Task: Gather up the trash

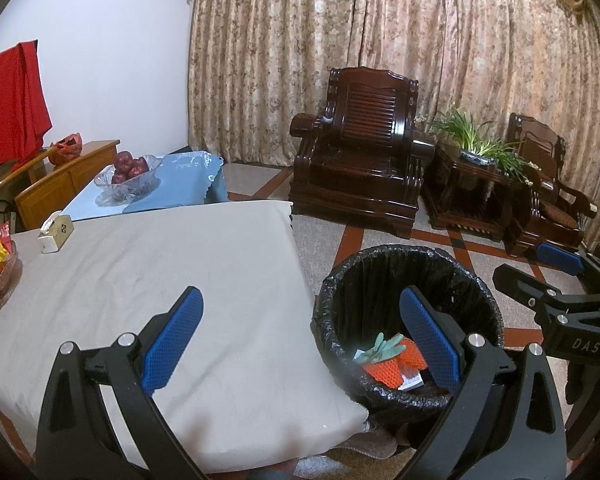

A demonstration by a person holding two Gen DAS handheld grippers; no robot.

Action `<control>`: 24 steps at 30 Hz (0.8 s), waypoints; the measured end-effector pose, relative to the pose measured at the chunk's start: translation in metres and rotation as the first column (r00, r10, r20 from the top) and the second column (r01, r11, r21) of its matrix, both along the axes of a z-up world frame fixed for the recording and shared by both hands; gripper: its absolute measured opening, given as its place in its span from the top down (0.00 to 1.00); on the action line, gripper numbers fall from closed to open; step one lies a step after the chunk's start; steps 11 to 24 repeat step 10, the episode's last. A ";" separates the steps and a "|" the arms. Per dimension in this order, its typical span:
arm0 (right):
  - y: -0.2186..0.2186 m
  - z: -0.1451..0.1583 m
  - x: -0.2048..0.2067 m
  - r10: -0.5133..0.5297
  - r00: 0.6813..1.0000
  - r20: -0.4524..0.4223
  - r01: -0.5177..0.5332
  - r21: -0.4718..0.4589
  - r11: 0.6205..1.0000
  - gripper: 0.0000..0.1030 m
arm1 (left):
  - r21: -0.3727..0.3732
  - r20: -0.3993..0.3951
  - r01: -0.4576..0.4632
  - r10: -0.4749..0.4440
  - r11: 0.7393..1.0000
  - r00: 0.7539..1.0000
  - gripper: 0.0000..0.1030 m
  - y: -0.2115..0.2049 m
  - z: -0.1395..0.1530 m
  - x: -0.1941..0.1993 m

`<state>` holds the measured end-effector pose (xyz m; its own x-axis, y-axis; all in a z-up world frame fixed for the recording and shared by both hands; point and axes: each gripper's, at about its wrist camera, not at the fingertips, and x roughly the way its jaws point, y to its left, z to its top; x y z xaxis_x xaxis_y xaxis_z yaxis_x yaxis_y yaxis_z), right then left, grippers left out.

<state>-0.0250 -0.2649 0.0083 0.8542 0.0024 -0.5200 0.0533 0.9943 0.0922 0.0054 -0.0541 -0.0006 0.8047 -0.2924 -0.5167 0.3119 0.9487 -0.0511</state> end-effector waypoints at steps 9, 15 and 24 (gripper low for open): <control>0.002 0.000 -0.004 0.000 1.000 -0.003 0.000 0.000 1.000 0.06 | 0.000 -0.006 -0.006 0.006 1.000 1.000 0.07 0.003 -0.007 -0.002; 0.002 0.000 -0.002 0.000 1.000 -0.003 0.000 0.000 1.000 0.06 | 0.000 -0.006 -0.006 0.006 1.000 1.000 0.07 0.003 -0.007 -0.002; 0.002 0.000 -0.002 0.000 1.000 -0.003 0.000 0.000 1.000 0.06 | 0.000 -0.006 -0.006 0.006 1.000 1.000 0.07 0.003 -0.007 -0.002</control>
